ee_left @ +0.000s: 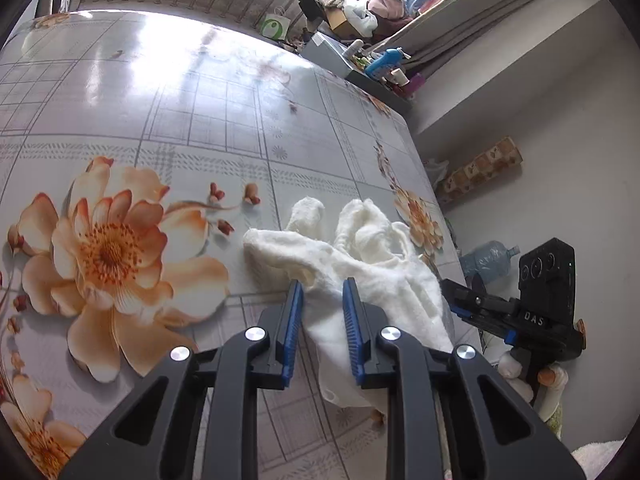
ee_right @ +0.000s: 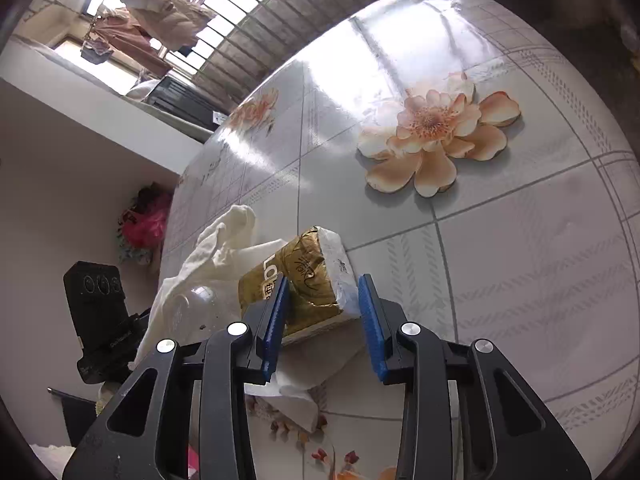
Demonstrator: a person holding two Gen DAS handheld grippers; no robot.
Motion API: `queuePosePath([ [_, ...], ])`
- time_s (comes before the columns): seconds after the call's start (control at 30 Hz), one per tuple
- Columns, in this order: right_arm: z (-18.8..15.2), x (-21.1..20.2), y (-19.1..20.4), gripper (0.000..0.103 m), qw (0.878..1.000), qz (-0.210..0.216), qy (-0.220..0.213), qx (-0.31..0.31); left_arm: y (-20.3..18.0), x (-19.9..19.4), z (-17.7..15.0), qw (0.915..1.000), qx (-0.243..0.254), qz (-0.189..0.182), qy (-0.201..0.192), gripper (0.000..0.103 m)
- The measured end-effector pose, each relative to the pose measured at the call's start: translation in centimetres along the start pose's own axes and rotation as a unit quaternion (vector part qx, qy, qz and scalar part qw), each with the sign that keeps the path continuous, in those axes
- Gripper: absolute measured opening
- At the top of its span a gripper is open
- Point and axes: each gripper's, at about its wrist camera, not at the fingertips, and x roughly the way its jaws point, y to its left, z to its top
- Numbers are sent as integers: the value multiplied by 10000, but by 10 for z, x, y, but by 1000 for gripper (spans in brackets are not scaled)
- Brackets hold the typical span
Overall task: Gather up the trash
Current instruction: 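Grasp the white glove with the right gripper and lift it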
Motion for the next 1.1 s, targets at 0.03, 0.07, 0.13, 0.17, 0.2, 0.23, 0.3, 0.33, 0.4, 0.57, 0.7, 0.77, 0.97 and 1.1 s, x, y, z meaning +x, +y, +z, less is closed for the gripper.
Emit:
queuePosePath([
  [0.03,-3,-4,-3,33,10000,6,26,-10,-4,-2,-10,10000,11,-62,74,19],
  [0.07,-5,-9,-5,33,10000,6,52,-27,-9,-3,-18,9998,27,-112,155,19],
  [0.13,-11,-17,-9,34,9999,-25,83,-67,-17,-5,-37,9993,62,-197,312,19],
  [0.17,-14,-20,-10,35,9999,-44,96,-83,-21,-4,-44,9989,69,-255,398,19],
  [0.2,-18,-24,-11,35,9999,-75,87,-108,-24,-4,-52,9983,85,-321,476,19],
  [0.23,-20,-27,-12,35,9999,-104,54,-110,-26,-4,-59,9979,97,-362,535,19],
  [0.3,-23,-34,-16,37,9998,-168,-71,-49,-27,-6,-65,9983,134,-263,494,19],
  [0.33,-25,-38,-17,39,9996,-205,-172,9,-25,-8,-65,9990,140,-158,403,19],
  [0.4,-28,-50,-17,39,9987,-228,-431,111,-20,-15,-58,9998,93,48,184,19],
  [0.57,-51,-85,17,39,9951,219,-898,-364,-10,-44,-47,9982,210,487,-287,19],
  [0.7,-81,-86,57,39,9904,275,-792,-1100,-13,-53,-51,9992,216,200,-263,21],
  [0.77,-88,-79,70,39,9886,154,-708,-1323,-15,-59,-60,9993,274,48,-230,21],
  [0.97,-69,-42,100,39,9848,-221,-369,-1686,-35,-61,-67,9963,684,259,-441,21],
  [1.1,-55,-8,110,39,9831,-585,126,-1731,-36,-59,-70,9928,985,517,-438,21],
])
